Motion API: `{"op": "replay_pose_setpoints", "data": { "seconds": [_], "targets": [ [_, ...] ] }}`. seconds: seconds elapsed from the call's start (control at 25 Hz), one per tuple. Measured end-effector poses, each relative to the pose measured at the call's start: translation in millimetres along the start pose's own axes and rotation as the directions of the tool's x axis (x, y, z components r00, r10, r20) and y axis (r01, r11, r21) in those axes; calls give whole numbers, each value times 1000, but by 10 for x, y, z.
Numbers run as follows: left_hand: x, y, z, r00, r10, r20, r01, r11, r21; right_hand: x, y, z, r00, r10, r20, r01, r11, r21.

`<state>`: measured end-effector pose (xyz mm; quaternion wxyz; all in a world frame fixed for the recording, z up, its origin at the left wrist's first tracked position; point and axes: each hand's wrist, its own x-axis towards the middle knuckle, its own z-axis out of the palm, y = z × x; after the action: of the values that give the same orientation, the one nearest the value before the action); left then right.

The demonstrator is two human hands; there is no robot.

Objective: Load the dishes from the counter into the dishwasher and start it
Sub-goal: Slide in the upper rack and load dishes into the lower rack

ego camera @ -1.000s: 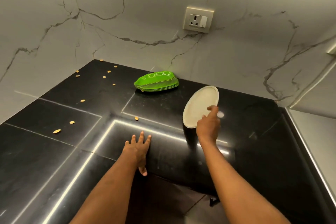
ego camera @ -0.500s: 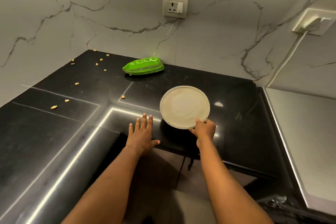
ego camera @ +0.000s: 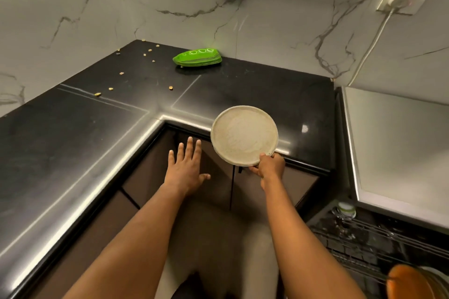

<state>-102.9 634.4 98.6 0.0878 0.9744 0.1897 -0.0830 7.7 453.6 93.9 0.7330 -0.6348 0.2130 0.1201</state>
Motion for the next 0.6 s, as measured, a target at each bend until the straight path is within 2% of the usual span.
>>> {"op": "replay_pose_setpoints", "data": {
  "seconds": [0.4,0.6],
  "targets": [
    [-1360,-136,169,999,-54,-7,54,998,-22,-1027,509,-667,999,0,34,2,999,-41],
    [-2190,-123,458,997,-47,56,49,999,-23,-1698,914,-1178,1000,12,25,-10,996,-84]
  ]
}}
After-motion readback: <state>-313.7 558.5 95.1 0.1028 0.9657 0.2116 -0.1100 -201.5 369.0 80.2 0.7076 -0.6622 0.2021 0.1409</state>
